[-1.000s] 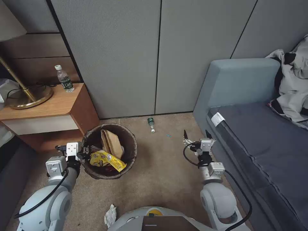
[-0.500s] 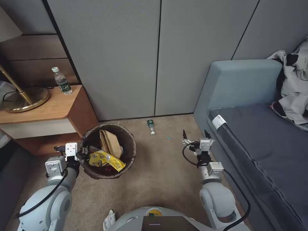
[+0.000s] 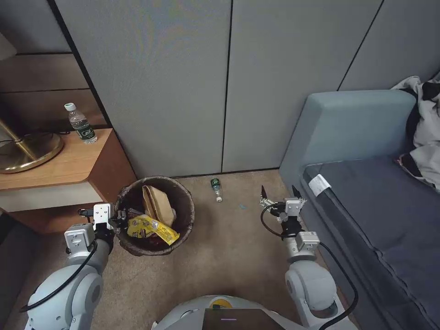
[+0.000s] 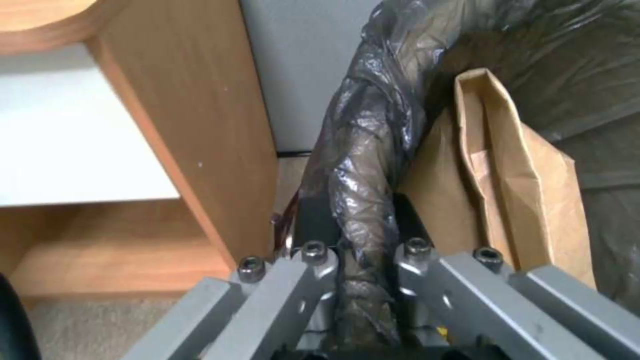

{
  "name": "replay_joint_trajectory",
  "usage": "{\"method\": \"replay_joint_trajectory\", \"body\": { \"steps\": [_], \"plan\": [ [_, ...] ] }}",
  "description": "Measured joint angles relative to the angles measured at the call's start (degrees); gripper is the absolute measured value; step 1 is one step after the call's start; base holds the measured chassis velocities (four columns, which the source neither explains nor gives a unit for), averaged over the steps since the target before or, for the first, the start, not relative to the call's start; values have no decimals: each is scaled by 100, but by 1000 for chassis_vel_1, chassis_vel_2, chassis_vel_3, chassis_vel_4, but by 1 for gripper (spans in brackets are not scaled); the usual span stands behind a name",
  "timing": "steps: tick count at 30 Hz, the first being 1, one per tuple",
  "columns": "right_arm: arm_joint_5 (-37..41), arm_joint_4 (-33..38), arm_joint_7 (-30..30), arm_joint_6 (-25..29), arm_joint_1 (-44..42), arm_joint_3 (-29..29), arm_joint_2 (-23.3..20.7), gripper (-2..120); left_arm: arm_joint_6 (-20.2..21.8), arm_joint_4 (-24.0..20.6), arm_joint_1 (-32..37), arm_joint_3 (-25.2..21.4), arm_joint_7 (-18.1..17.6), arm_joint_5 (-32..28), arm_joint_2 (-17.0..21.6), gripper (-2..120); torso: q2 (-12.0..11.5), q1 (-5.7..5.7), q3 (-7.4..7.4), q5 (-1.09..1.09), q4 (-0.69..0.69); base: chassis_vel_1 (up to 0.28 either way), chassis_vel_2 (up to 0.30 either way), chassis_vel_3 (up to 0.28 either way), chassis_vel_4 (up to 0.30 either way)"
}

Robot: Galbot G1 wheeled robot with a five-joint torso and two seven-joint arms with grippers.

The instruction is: Pick up the trash bin, then pick up the garbage from the floor and place it into the trash bin.

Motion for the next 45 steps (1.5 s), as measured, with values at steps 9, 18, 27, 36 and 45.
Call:
{"method": "replay_joint_trajectory", "body": {
  "steps": [9, 18, 27, 36, 45],
  "plan": [
    [1, 7, -1, 1, -7, -20, -7, 100, 3, -33, 16, 9, 0, 0, -1, 3, 0, 0, 0, 1, 0, -98, 104, 97, -110],
    [1, 11, -2, 1, -1, -41, -12, 100, 6, -52, 29, 14, 0, 0, -1, 3, 0, 0, 0, 1, -1, -102, 96, 98, -87],
    [97, 18, 14, 6, 8, -76, -69, 100, 5, -69, 34, 18, -2, 0, -5, 3, 0, 1, 0, 0, 0, -56, 66, 57, -63],
    [479, -91, 80, -259, 430, -266, -530, 100, 6, -76, 33, 8, -13, -26, 9, 3, 0, 0, 0, 0, -1, 0, 0, 0, 0],
    [1064, -1025, 172, -635, 1521, -1064, -1016, 100, 6, -95, 44, -32, -115, -48, 5, 3, 0, 1, 0, 1, 0, 0, 0, 0, 0]
  ]
}}
